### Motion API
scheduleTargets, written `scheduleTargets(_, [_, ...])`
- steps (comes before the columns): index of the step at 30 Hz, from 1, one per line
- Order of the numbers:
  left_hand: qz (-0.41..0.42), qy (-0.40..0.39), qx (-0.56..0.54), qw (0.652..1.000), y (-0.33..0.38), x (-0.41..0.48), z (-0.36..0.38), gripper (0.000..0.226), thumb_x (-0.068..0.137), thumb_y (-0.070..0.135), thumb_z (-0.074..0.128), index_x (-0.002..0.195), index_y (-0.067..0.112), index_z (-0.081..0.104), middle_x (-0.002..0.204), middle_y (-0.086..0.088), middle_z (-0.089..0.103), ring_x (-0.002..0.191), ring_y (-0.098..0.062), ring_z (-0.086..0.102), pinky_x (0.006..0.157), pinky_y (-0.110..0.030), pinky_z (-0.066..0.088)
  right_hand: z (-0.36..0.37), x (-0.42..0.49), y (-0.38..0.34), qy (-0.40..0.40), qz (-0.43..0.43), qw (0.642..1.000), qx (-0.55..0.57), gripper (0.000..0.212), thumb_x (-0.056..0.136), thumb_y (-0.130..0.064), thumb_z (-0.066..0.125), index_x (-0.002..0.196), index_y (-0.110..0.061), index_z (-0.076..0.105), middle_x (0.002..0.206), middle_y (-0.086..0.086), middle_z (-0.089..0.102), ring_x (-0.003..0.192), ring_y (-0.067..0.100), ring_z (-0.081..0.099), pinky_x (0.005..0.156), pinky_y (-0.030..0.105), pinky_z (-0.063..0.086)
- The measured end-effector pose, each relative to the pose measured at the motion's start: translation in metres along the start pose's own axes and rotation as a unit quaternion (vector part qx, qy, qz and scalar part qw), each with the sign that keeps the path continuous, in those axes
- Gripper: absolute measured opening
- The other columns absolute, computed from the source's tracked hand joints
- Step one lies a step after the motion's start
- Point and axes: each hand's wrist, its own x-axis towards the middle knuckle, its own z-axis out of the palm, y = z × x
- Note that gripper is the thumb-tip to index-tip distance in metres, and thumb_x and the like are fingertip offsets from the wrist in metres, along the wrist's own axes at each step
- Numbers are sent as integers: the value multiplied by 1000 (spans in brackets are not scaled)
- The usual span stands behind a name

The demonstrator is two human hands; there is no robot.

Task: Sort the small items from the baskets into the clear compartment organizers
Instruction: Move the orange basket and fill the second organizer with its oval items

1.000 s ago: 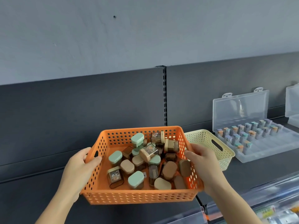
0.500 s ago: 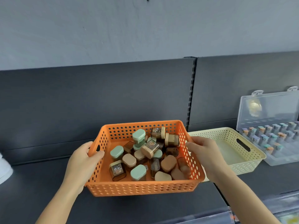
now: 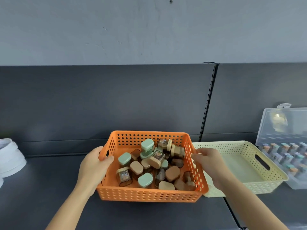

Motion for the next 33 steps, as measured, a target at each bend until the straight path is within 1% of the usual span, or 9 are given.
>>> scheduleTargets(3, [24, -4, -30, 999, 20, -1, -2, 9, 93, 21, 59, 96, 27, 64, 85, 4, 70, 79, -16, 67, 61, -33, 52, -13, -10, -10, 21, -25, 999, 32, 18, 93, -17, 54, 77, -23, 60, 76, -1, 69, 66, 9, 67, 55, 23, 45])
scheduleTargets(6, [56, -11, -59, 997, 42, -4, -1, 15, 93, 20, 59, 89, 34, 60, 86, 5, 69, 80, -16, 66, 61, -33, 51, -30, -20, -16, 57, -52, 995, 70, 19, 91, -13, 55, 78, -21, 65, 66, -4, 69, 54, 6, 67, 49, 20, 47])
scheduleTargets(9, [71, -32, -72, 994, 59, -5, 7, 11, 92, 22, 59, 99, 29, 63, 90, 5, 70, 85, -17, 67, 68, -39, 54, -47, -28, -16, 109, -62, 988, 92, 16, 90, -12, 57, 83, -23, 67, 69, -5, 69, 54, 5, 68, 45, 18, 47])
scheduleTargets(13, [86, -63, -77, 991, 78, -12, 30, 15, 92, 23, 59, 106, 27, 63, 94, 5, 70, 87, -18, 66, 72, -43, 55, -75, -40, -6, 159, -54, 980, 105, 14, 88, -13, 58, 97, -20, 67, 80, 0, 71, 58, 10, 70, 49, 25, 52])
scheduleTargets(18, [104, -105, -75, 986, 107, -38, 67, 15, 92, 23, 60, 106, 27, 63, 93, 5, 70, 86, -19, 68, 72, -45, 56, -127, -61, 17, 185, -38, 972, 142, 18, 89, -9, 56, 84, -22, 68, 69, 3, 72, 60, 22, 71, 59, 39, 60])
scheduleTargets(20, [116, -118, -75, 983, 122, -52, 86, 11, 92, 22, 60, 101, 26, 64, 91, 4, 70, 84, -18, 68, 70, -43, 56, -152, -68, 29, 193, -32, 968, 154, 17, 89, -7, 55, 90, -19, 68, 73, 8, 73, 62, 27, 71, 62, 43, 60])
scheduleTargets(25, [135, -137, -82, 978, 164, -100, 141, 8, 92, 20, 60, 97, 25, 64, 88, 3, 71, 81, -18, 68, 67, -40, 54, -230, -81, 65, 221, -37, 960, 165, 16, 88, -5, 57, 93, -17, 67, 78, 9, 71, 60, 25, 70, 57, 38, 59])
scheduleTargets(29, [143, -154, -87, 974, 197, -144, 195, 7, 91, 19, 60, 89, 22, 66, 81, 1, 72, 76, -21, 69, 68, -45, 56, -300, -92, 97, 232, -29, 959, 161, 17, 88, -6, 57, 90, -18, 69, 70, 5, 72, 60, 25, 71, 60, 40, 59])
scheduleTargets(33, [143, -182, -97, 968, 230, -185, 254, 9, 89, 20, 61, 88, 24, 68, 80, 2, 72, 75, -22, 70, 72, -49, 57, -369, -102, 132, 262, -13, 952, 157, 15, 87, -9, 58, 96, -17, 68, 76, 9, 73, 64, 30, 72, 67, 52, 59])
